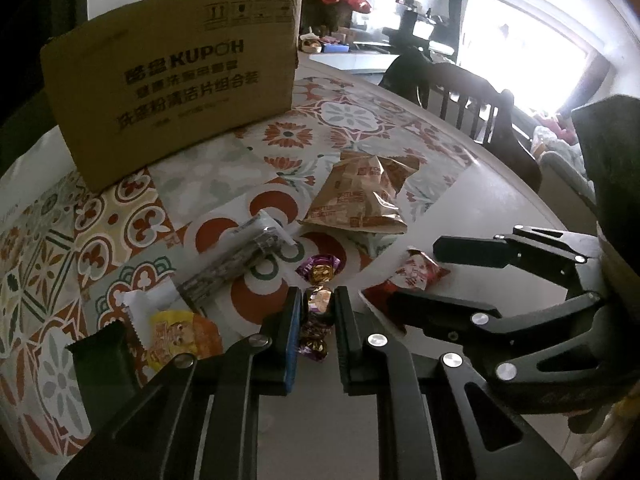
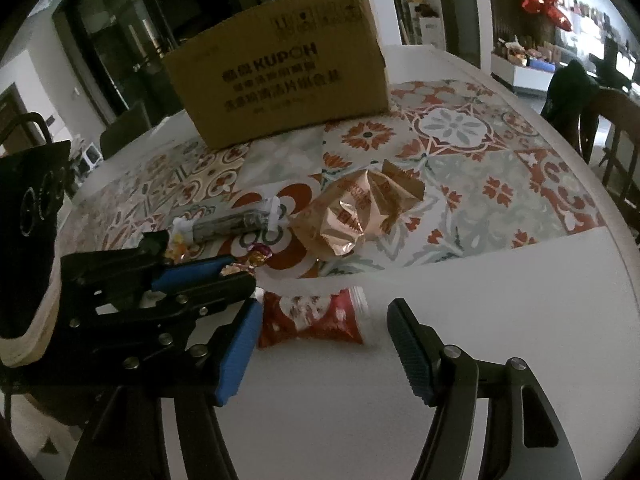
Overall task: Organize snacks
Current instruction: 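Grasp the wrapped candies with the left tool while the right tool grasps the red-and-white packet, then carry the candies and the red-and-white packet over the cardboard box, then open both tools to drop the candies and packet into the box, then move both tools back toward the remaining snacks on the table, then grasp the white stick packet with the left tool while the right tool grasps the gold foil bag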
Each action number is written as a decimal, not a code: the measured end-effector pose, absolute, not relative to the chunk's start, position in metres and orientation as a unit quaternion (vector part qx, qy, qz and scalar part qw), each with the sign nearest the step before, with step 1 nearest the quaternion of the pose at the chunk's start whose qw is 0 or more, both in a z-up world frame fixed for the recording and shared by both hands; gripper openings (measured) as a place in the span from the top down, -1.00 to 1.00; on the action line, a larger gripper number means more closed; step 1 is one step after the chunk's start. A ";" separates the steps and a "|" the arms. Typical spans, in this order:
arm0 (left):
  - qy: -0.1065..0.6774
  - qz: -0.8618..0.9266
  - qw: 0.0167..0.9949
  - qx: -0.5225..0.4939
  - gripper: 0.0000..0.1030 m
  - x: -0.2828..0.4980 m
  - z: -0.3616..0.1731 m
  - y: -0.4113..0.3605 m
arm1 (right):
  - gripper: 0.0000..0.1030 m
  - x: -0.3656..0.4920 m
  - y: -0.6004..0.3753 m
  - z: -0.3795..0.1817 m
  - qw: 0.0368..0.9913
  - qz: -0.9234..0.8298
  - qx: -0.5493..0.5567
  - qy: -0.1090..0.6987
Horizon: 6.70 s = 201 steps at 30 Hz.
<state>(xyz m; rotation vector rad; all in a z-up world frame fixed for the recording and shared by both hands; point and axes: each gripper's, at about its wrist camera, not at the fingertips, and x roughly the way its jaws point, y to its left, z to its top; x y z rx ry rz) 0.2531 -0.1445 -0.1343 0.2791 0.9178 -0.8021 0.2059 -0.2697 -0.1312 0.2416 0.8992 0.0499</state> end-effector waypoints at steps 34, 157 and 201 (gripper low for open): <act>0.364 -0.293 0.880 0.084 0.68 0.215 -0.051 -0.116 | 0.13 0.179 -0.258 -0.062 0.929 0.022 0.085 0.360; 0.276 -0.283 0.906 0.151 0.00 0.244 -0.007 -0.104 | -0.33 0.221 -0.267 -0.018 0.929 -0.073 0.162 0.325; 0.413 -0.329 0.825 0.201 0.00 0.295 -0.137 -0.143 | -0.25 0.257 -0.280 -0.123 0.877 -0.115 0.211 0.416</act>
